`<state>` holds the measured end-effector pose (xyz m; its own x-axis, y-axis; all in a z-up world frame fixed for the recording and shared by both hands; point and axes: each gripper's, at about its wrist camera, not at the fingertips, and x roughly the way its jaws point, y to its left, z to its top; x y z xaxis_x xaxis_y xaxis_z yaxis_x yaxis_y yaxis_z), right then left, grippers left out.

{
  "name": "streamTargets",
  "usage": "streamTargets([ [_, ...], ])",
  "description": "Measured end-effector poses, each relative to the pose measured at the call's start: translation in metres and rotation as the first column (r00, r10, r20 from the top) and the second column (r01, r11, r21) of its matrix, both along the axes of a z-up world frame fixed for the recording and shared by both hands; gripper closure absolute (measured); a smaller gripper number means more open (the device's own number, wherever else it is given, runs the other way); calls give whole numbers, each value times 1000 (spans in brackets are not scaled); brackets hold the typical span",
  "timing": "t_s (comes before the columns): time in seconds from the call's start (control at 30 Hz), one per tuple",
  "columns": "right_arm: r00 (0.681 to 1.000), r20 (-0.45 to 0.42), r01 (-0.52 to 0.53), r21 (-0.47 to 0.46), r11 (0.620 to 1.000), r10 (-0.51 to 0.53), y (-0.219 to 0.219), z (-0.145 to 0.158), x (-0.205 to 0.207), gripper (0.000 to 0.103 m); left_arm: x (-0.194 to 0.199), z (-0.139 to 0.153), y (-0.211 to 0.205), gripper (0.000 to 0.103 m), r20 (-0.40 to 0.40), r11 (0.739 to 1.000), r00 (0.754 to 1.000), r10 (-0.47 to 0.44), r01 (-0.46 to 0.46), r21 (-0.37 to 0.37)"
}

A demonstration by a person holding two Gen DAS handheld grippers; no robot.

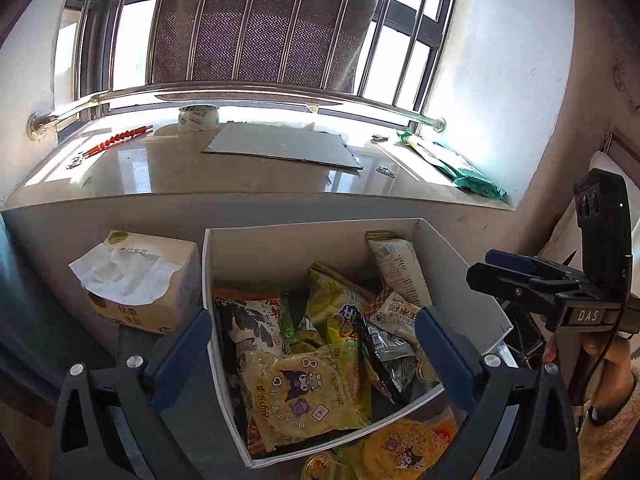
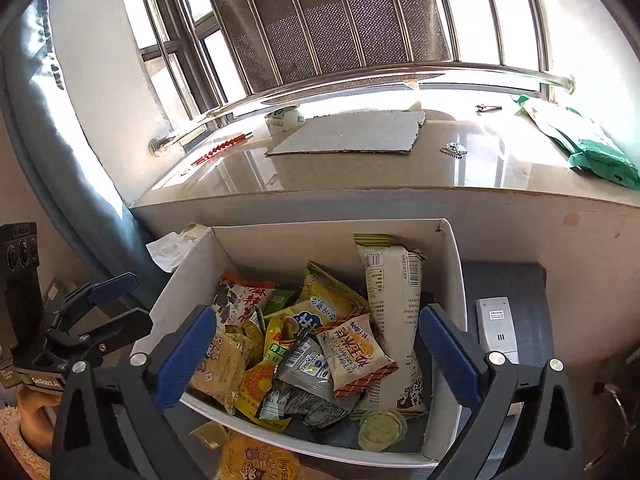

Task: Organize snacks
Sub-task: 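Lower both packs into the white box and open both tools, then grasp the yellow corn-puff bag with the right tool while the left tool grasps the jelly cup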

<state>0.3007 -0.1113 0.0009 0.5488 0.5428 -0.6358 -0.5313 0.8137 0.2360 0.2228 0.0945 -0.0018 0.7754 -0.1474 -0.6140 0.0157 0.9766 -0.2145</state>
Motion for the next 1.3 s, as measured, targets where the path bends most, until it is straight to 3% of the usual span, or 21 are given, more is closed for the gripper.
streamTargets([
  [0.3,1000,16,15,3,1000,-15,-14,-1,-20,0,-36,18,-1,0,51,999,998,25,-28,41],
  [0.63,992,100,-79,13,997,77,-43,-7,-120,0,-122,20,-41,0,115,992,993,-30,16,124],
  [0.87,995,77,-66,2,998,65,-67,-45,-181,0,-167,-15,-59,0,88,996,996,-31,24,82],
  [1.0,999,25,-25,23,999,24,-79,-75,-207,0,-185,-49,-66,0,36,1000,999,-19,19,9],
  [1.13,999,-32,-11,8,1000,12,-79,-102,-222,0,-200,-73,-71,0,-4,1000,1000,-16,16,-27],
  [1.3,998,-38,-40,-16,999,39,-66,-108,-219,0,-210,-74,-71,0,-1,1000,1000,-8,8,-20],
])
